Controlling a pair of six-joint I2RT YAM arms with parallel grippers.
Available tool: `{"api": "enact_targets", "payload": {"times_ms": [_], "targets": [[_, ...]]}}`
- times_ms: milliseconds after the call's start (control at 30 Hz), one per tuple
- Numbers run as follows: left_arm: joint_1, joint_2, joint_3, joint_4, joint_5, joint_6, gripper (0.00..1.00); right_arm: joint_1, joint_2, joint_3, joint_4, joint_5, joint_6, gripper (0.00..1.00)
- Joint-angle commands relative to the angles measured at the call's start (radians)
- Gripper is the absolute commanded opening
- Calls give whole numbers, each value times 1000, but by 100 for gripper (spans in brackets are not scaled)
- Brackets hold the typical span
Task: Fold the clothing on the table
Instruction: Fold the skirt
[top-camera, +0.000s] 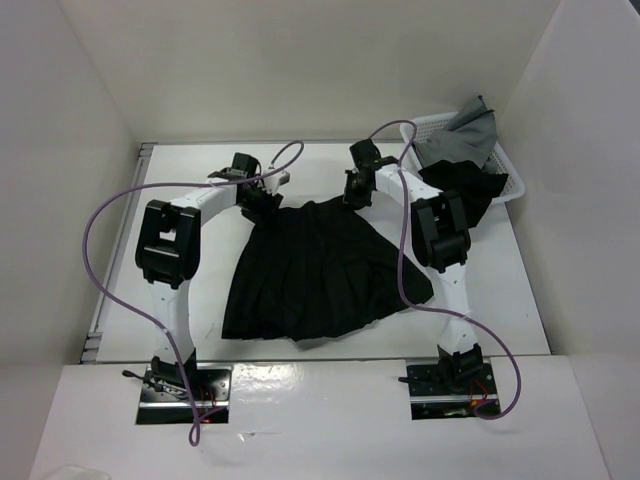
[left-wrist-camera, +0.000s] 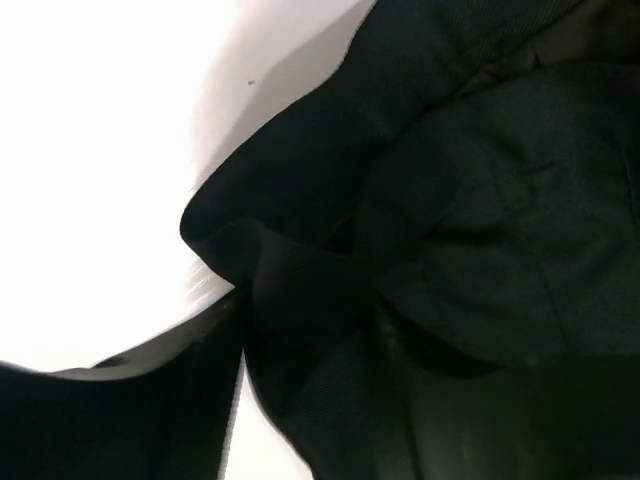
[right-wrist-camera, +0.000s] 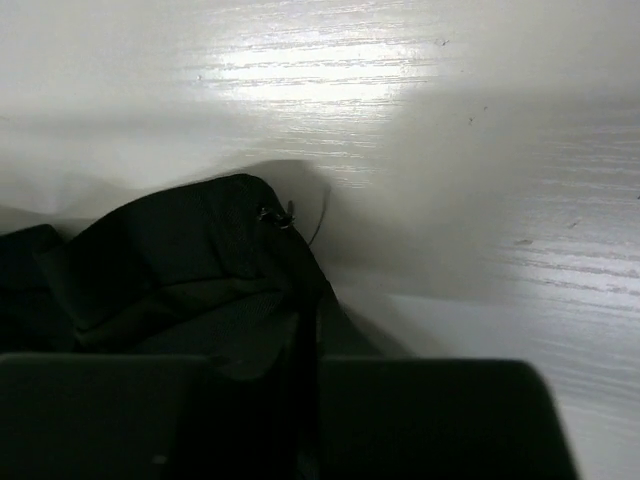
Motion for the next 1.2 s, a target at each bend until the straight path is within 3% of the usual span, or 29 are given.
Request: {"api": "enact_targets", "payload": {"times_ms": [0,33,67,100,233,367,567,733,833,1000,1067,1100,1167], "targets": [[5,45,19,5,110,-1,52,-16,-35,-41,34,-32,23,0],[5,30,19,5,110,-1,42,-32,-47,-54,64,-53,35,0],[5,19,19,16,110,-1,22,-42,-82,-70,81,-62,35,0],[14,-14,28,16,92,-1,14,-51,-104,-103,101,-72,35,0],[14,-145,26,27,3,107,5,-94,-259,-212,189,-72,0,0],[-64,-367,-102,100,-98,303,5,-129,-466,-392,301,-63,-28,0],[-144,-602,-236,31,-135,437,8,-184,-767,-656,362,-63,-28,0],[-187,-682,-553,134,-219,473,12,-184,-860,-818,411,-142,-2,0],[-187,-731,-632,218,-282,461,12,-184,-920,-923,459,-138,20,0],[-193,-886,-710,170,-281,473,12,-175,-1157,-1073,480,-115,20,0],[-230,-982,-744,130,-272,506,16,-175,-1283,-1150,467,-104,69,0],[-245,-1015,-768,84,-272,519,23,-166,-1328,-1177,458,-104,92,0],[-293,-1119,-866,45,-272,545,24,-145,-1471,-1263,415,-64,144,0]]}}
